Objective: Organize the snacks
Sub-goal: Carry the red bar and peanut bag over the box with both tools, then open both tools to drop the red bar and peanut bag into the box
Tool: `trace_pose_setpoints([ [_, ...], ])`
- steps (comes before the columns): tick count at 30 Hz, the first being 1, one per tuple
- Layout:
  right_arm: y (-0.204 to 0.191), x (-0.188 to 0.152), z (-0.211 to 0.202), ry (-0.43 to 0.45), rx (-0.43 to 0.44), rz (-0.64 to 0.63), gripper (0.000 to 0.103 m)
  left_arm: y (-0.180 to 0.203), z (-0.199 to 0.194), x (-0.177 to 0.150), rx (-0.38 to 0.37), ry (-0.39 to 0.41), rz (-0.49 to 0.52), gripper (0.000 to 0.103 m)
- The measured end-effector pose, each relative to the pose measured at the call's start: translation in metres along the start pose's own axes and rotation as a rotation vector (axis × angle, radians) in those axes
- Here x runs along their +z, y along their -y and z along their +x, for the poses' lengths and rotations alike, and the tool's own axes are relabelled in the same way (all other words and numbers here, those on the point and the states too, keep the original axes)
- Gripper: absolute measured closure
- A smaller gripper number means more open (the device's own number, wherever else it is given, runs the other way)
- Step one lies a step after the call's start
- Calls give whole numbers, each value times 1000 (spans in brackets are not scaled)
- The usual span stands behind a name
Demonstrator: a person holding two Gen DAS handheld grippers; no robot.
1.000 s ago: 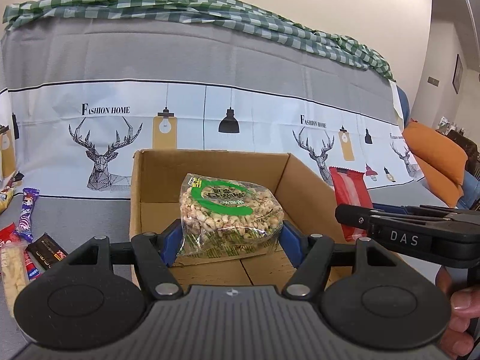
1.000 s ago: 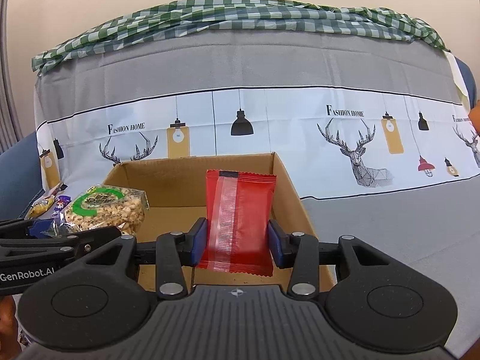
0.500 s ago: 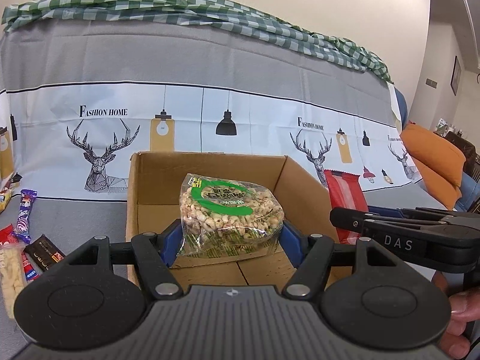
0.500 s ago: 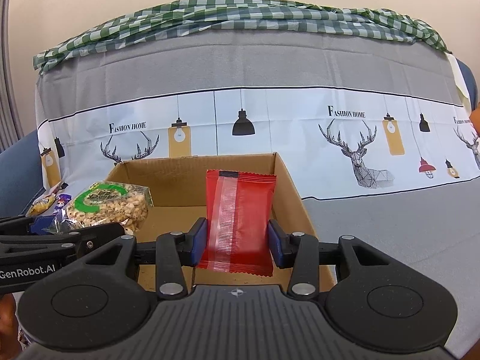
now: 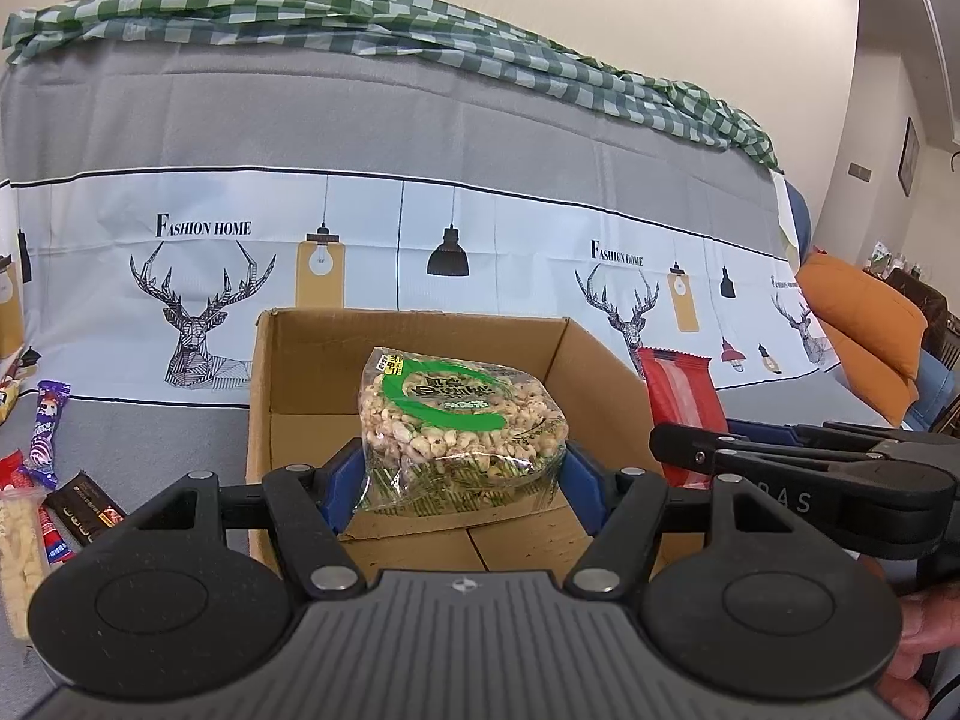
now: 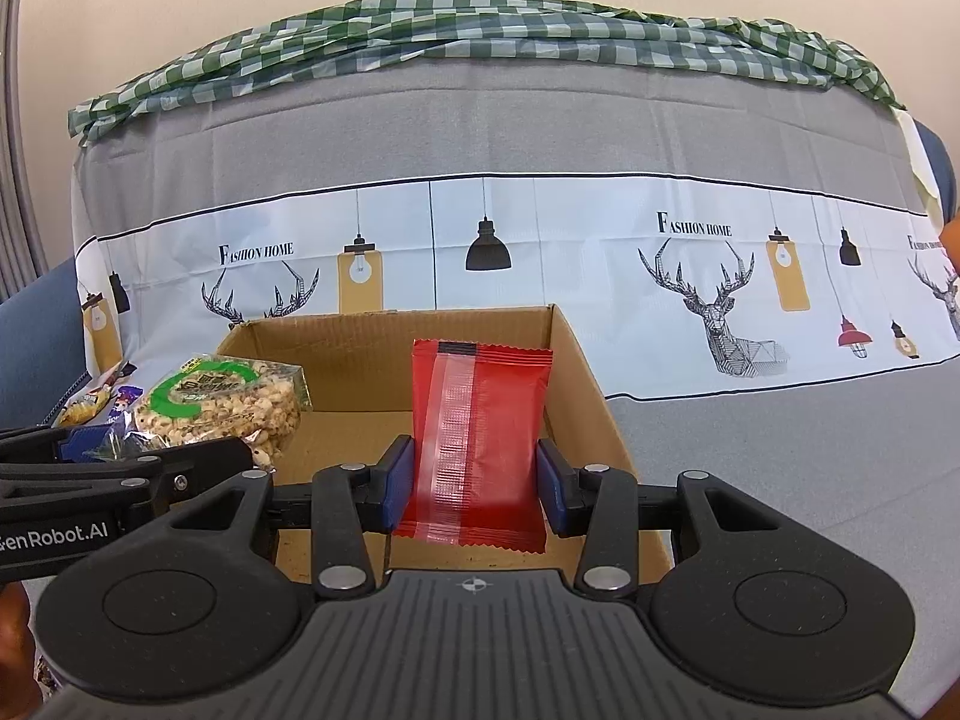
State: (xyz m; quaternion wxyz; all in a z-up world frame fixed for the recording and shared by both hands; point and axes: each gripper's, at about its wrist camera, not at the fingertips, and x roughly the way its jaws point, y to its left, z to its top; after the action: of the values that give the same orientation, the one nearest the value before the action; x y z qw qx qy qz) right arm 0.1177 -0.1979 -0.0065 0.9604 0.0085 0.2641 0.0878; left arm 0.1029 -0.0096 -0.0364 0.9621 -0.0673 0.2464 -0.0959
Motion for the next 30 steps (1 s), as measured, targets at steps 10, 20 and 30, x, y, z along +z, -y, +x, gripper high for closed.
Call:
trace_pose_setpoints([
  [10,0,0,2,-10,-1,-4,52,6,-3,1,-51,14,9,15],
  [20,2,1,3,0,-45,26,29,5,-16,0,-34,126,42,19],
  [30,-31,0,-3,30,-16,36,34,-48,-47,4,-14,29,-32,62],
])
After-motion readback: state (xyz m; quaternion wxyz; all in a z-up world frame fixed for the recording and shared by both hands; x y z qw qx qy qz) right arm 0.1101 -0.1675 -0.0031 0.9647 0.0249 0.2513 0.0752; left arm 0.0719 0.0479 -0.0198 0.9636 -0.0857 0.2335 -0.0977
